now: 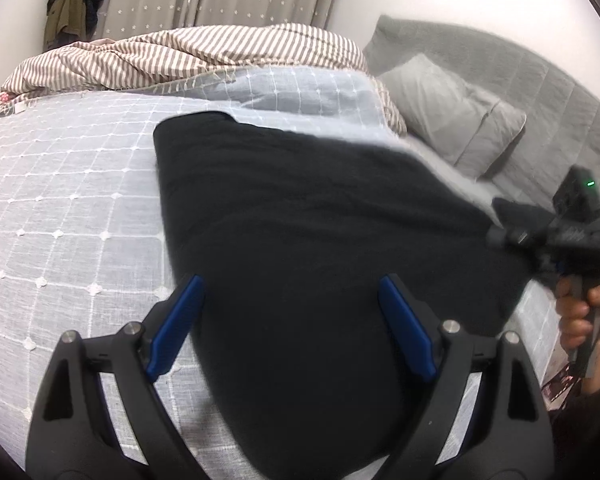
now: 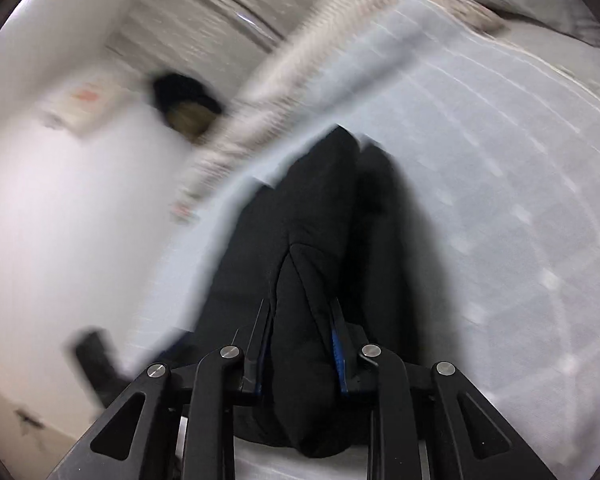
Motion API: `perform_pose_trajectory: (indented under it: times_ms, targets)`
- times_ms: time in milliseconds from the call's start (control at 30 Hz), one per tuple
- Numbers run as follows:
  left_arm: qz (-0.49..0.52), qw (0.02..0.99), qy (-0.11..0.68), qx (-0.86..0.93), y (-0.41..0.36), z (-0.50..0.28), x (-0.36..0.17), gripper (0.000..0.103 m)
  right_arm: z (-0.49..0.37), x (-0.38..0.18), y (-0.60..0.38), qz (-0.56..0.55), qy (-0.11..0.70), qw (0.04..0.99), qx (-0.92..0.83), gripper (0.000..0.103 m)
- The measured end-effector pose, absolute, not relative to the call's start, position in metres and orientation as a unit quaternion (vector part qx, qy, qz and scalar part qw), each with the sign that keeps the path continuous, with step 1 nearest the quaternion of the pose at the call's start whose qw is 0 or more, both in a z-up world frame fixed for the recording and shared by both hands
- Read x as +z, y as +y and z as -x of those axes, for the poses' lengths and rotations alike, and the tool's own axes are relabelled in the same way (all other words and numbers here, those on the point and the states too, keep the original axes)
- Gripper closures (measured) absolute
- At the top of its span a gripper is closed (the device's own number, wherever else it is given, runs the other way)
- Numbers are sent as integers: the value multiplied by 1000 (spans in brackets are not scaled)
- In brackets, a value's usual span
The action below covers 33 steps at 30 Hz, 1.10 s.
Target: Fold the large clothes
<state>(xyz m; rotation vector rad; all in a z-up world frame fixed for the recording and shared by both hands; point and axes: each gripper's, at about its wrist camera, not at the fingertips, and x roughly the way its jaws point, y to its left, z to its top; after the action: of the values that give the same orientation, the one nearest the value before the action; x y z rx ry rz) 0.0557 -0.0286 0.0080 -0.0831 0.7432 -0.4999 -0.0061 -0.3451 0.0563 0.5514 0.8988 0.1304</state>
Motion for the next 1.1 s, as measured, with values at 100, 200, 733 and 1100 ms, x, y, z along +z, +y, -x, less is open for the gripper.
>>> perform_pose_trajectory:
  times_ms: [100,200,733,1100]
  targets:
    - [24,901,361,-238,-33,-53,7,13,-1,23,-349,-243,489,837,20,69]
    - [18,905,362,-222,-32,-50,12,8,6,43,-344,-226,462,858,10,53]
    - [102,857,466,-193,-8,-74,3,1,12,44,-376,-302,434,849,17,20]
    - [306,744,536,-257,21,-116,-50,1,-22,-7,-399,-432,464,768,88,20]
